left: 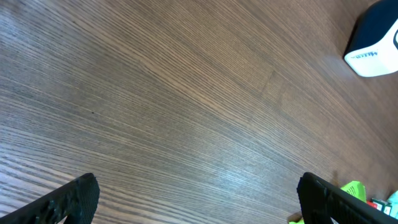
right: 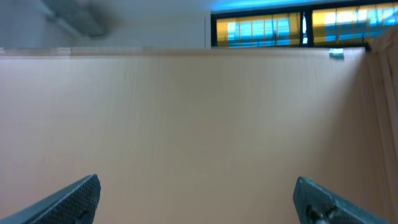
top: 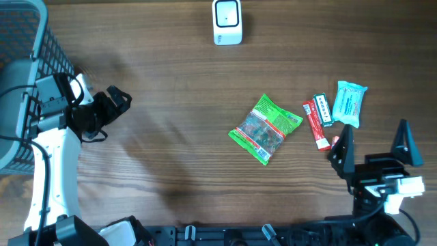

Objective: Scan the item barcode

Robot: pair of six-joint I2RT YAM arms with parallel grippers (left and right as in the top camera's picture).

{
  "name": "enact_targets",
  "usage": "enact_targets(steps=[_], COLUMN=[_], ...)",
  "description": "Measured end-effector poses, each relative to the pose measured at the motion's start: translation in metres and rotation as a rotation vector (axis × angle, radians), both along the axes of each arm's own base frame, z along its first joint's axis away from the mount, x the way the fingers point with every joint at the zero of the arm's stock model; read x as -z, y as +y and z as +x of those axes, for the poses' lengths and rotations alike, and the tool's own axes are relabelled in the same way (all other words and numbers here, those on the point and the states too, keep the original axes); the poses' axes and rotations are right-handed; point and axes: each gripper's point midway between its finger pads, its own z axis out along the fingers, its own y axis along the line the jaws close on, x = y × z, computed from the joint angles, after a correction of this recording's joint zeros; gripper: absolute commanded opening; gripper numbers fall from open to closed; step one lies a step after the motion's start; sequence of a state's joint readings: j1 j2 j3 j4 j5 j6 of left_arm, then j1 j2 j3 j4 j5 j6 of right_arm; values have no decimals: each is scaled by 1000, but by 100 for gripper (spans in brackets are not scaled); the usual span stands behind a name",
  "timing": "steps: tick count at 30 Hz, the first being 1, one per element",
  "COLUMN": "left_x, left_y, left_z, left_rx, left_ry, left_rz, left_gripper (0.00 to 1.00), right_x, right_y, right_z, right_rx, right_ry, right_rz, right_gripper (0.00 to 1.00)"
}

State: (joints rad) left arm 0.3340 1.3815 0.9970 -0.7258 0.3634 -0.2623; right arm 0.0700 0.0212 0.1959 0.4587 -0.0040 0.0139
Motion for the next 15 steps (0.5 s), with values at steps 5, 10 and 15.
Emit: enact_targets(steps=[5, 10, 15], left_x=[0, 0, 0], left_y=[0, 0, 0], left_z=[0, 0, 0], left_rx=[0, 0, 0], left_ry=[0, 0, 0], left_rz=[0, 0, 0], left_gripper=[100, 100, 100], right_x=[48, 112, 191], right_y=[1, 4, 6], right_z=[21, 49, 62], right_rx=[-38, -69, -63], right_ry=[63, 316, 642], right_rz=[51, 101, 112], right_gripper=[100, 100, 100])
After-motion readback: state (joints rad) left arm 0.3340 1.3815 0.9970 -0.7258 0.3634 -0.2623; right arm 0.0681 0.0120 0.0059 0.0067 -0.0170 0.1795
